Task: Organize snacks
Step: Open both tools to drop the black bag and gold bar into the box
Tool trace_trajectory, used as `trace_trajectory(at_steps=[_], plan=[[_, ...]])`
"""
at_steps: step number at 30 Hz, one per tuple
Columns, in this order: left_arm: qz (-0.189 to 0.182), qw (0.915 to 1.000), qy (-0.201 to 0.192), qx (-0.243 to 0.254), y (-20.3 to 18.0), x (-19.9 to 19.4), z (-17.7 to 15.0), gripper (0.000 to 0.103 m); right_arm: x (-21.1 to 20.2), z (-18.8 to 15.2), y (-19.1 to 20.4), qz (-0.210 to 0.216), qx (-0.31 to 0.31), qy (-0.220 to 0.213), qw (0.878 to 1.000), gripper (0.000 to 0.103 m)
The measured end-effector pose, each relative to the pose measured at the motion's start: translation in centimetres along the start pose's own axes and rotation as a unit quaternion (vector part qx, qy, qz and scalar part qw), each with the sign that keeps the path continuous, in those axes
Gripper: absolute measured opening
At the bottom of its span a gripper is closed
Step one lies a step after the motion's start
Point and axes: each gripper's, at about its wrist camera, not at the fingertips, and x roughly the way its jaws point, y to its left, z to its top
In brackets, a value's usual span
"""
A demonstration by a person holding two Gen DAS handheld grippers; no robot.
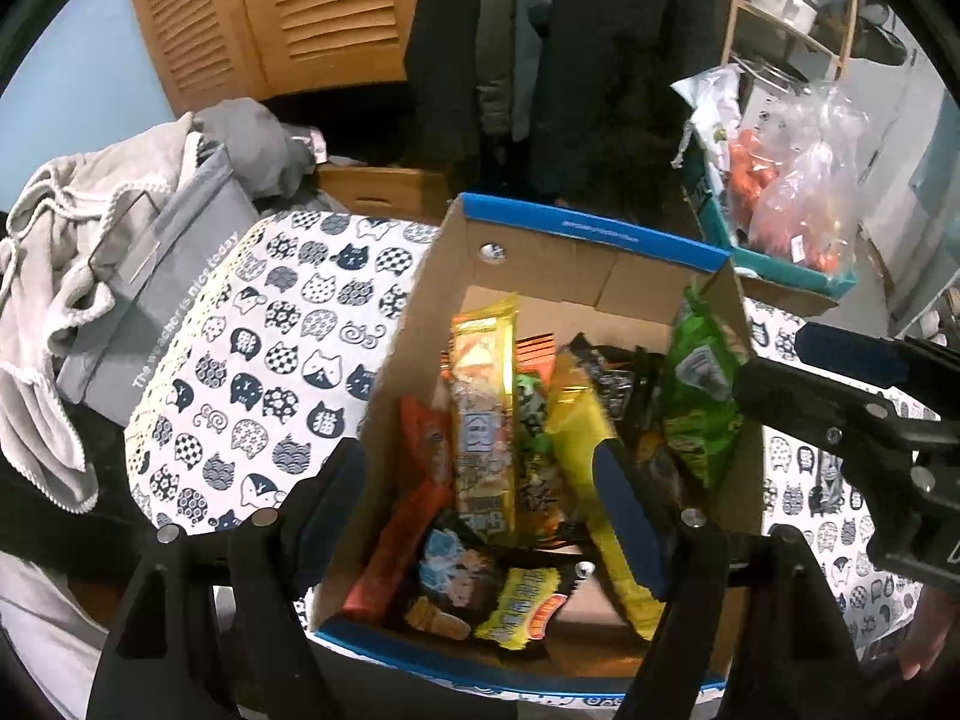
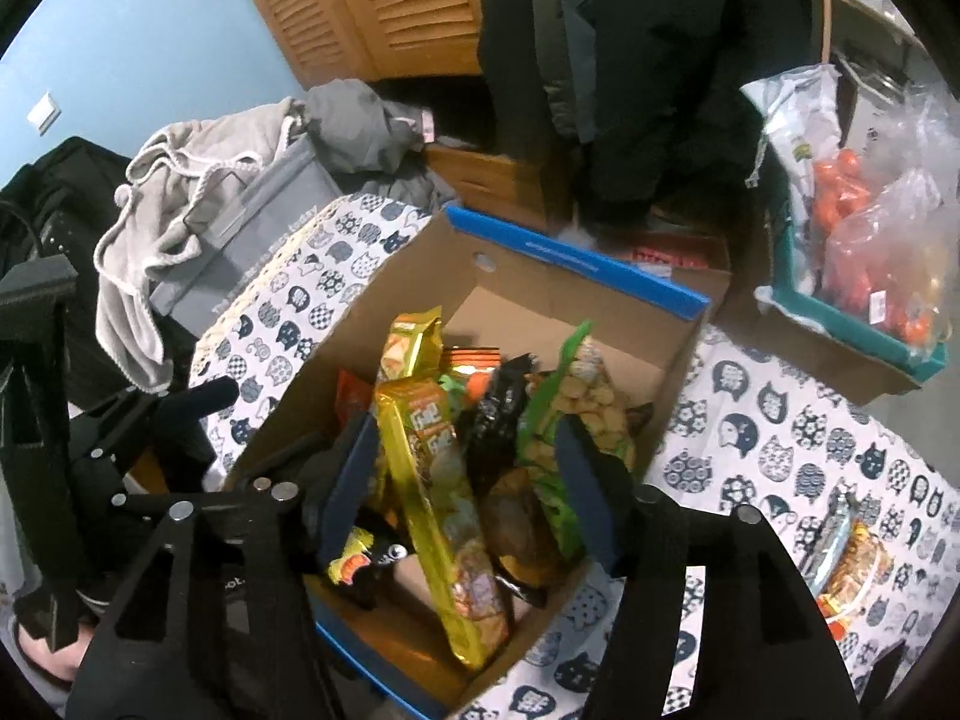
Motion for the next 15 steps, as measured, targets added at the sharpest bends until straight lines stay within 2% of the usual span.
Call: trace_trajectory(at_steps=[6, 15], plan=[[-0.013, 0.9995, -0.01, 0.026, -2.4, -1.1, 0.1, 0.079, -2.0, -0.8, -1.8, -0.011, 0.016, -0.014, 1.0, 0.073], [-0.029, 0.9978, -0.021, 0.056, -5.9, -2.4, 0.2, 0.079, -4.7, -2.9, -5.6, -0.051, 0.038, -0.022, 0.998, 0.075]])
